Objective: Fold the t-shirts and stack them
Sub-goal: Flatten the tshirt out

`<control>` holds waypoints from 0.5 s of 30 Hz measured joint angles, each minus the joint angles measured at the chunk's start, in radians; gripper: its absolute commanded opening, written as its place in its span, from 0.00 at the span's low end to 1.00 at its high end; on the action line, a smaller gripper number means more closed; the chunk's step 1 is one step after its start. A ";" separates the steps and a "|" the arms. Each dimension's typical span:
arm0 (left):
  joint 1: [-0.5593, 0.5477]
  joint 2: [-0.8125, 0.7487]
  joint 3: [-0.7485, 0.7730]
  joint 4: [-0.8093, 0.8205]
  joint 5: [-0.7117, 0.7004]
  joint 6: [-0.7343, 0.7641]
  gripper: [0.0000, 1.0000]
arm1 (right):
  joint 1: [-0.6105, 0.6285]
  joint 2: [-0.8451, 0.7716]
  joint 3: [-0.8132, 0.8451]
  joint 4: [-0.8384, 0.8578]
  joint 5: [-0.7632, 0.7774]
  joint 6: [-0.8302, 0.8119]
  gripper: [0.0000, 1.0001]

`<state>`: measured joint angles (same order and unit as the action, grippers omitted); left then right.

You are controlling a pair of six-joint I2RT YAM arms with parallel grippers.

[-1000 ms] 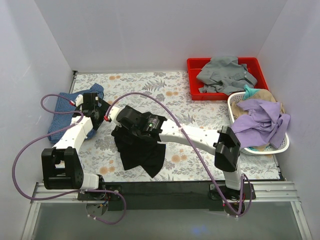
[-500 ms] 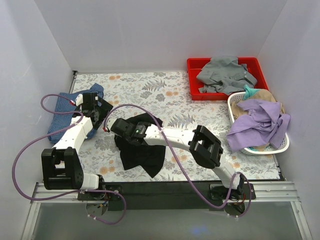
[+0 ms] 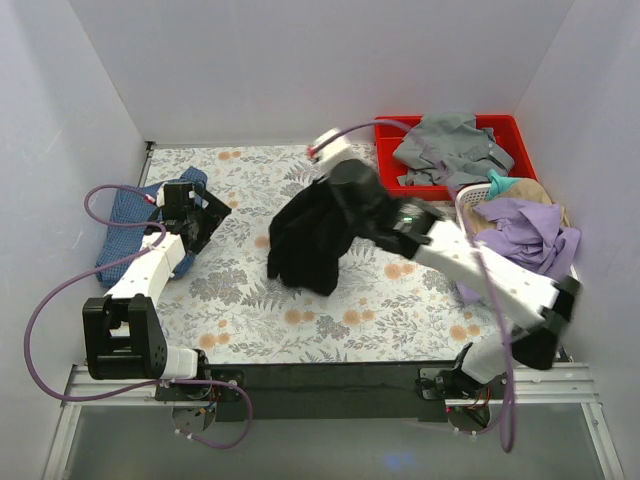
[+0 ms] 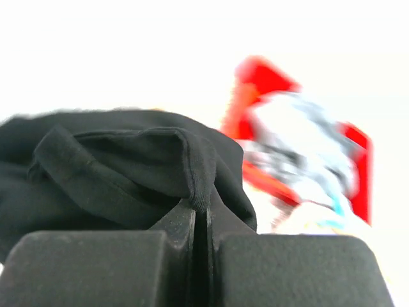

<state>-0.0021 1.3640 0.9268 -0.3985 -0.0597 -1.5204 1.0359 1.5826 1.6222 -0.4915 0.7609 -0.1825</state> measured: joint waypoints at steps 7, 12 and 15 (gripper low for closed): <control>0.000 0.018 0.000 0.119 0.227 0.043 0.95 | -0.275 -0.336 -0.195 0.022 0.137 0.093 0.01; -0.021 0.159 0.022 0.232 0.452 0.079 0.95 | -0.295 -0.249 -0.311 -0.041 0.101 0.154 0.01; -0.083 0.282 0.055 0.281 0.558 0.090 0.95 | -0.294 -0.175 -0.339 -0.093 0.063 0.177 0.01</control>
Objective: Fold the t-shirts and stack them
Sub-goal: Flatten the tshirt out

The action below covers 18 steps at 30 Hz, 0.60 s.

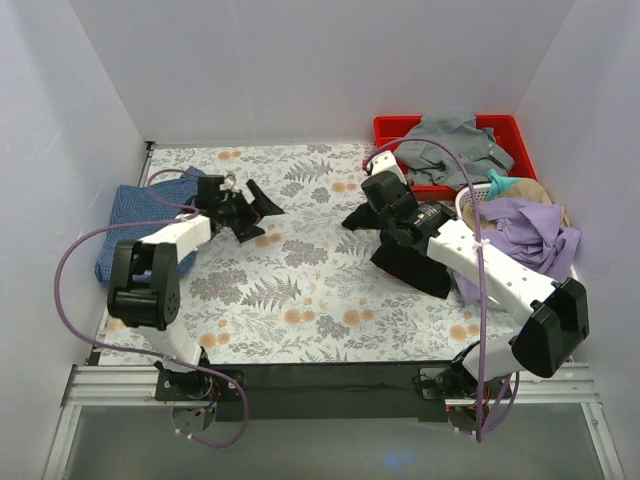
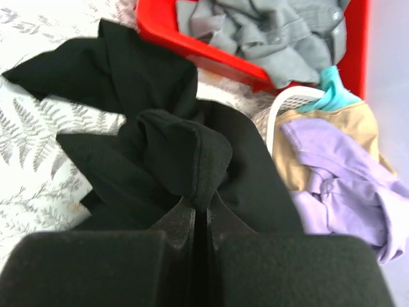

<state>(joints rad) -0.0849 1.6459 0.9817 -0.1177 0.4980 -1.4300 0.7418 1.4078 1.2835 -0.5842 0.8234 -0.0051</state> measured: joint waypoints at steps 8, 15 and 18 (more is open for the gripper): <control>-0.294 0.308 0.262 0.103 0.084 -0.026 0.95 | 0.000 -0.003 0.023 -0.017 -0.020 0.024 0.01; -0.373 0.557 0.512 0.154 0.081 -0.092 0.95 | 0.000 -0.055 0.030 -0.022 -0.022 0.028 0.01; -0.385 0.638 0.602 0.157 0.070 -0.107 0.95 | 0.000 -0.085 0.030 -0.028 -0.026 0.033 0.01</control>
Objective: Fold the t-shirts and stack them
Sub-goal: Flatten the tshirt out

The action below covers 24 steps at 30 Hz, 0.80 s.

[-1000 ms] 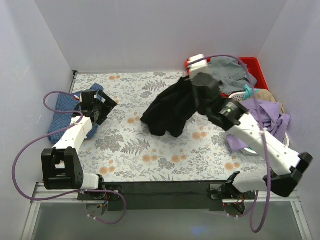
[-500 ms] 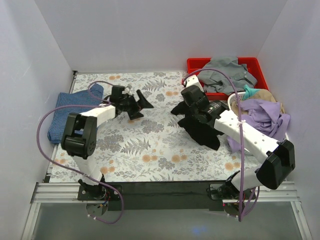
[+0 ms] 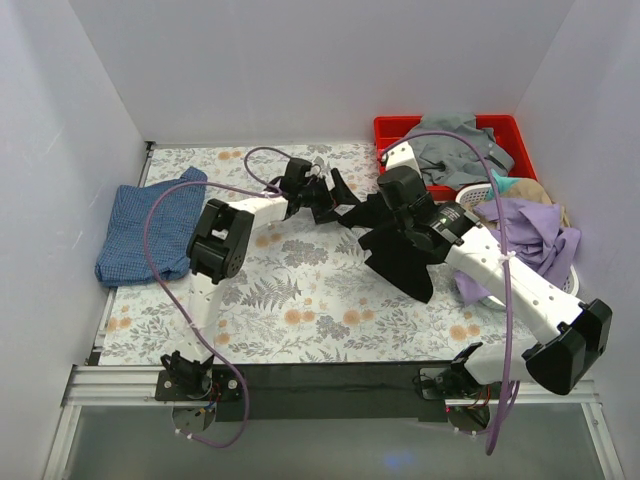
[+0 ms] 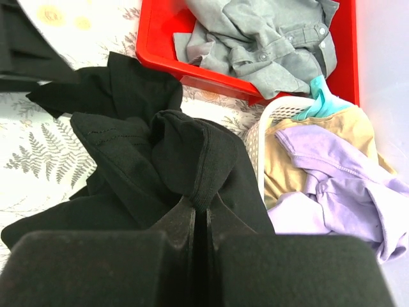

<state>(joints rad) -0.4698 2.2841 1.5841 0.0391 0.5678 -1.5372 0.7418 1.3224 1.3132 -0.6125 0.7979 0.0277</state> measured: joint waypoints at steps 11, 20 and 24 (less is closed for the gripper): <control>-0.067 0.091 0.132 -0.100 -0.150 0.063 0.00 | 0.000 -0.039 0.000 -0.022 -0.023 0.029 0.01; -0.070 -0.111 0.070 -0.298 -0.299 0.186 0.00 | 0.000 -0.040 0.064 -0.037 -0.005 0.013 0.01; 0.000 -0.440 -0.009 -0.384 -0.330 0.222 0.00 | 0.002 -0.097 0.068 -0.041 -0.015 0.011 0.01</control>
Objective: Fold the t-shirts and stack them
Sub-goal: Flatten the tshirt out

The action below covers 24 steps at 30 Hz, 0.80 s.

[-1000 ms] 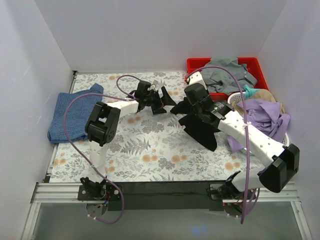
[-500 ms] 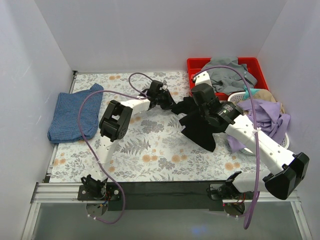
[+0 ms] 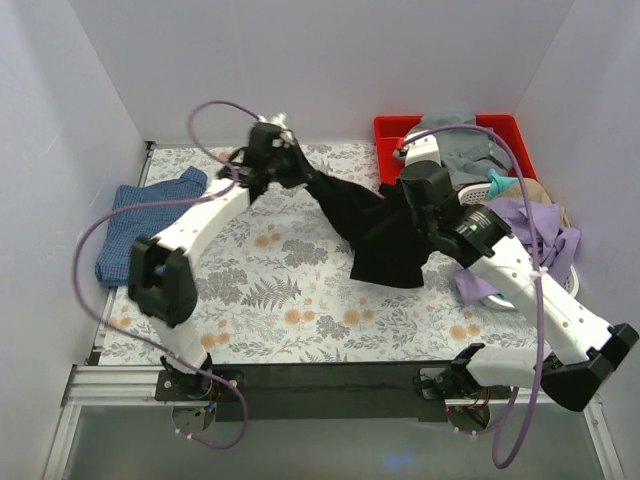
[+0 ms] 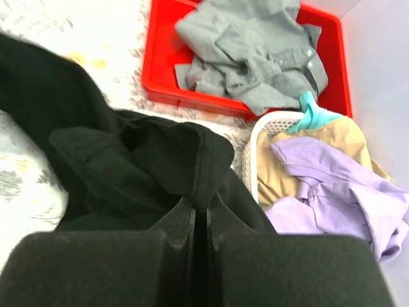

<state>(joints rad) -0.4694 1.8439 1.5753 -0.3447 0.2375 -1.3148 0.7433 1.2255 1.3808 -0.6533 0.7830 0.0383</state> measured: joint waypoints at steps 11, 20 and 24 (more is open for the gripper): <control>0.090 -0.813 -0.049 -0.343 -0.256 0.050 0.00 | 0.017 -0.230 -0.005 -0.014 -0.151 0.035 0.01; 0.090 -0.893 -0.118 -0.672 -0.445 0.029 0.00 | 0.018 -0.209 -0.087 -0.076 -0.219 0.092 0.37; 0.090 -0.845 -0.239 -0.698 -0.480 0.024 0.00 | 0.018 -0.060 -0.187 -0.105 -0.112 0.137 0.81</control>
<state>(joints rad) -0.3798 0.9985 1.3365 -1.0428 -0.2424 -1.2911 0.7612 1.1652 1.1942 -0.7582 0.6712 0.1757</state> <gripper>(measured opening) 0.026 0.589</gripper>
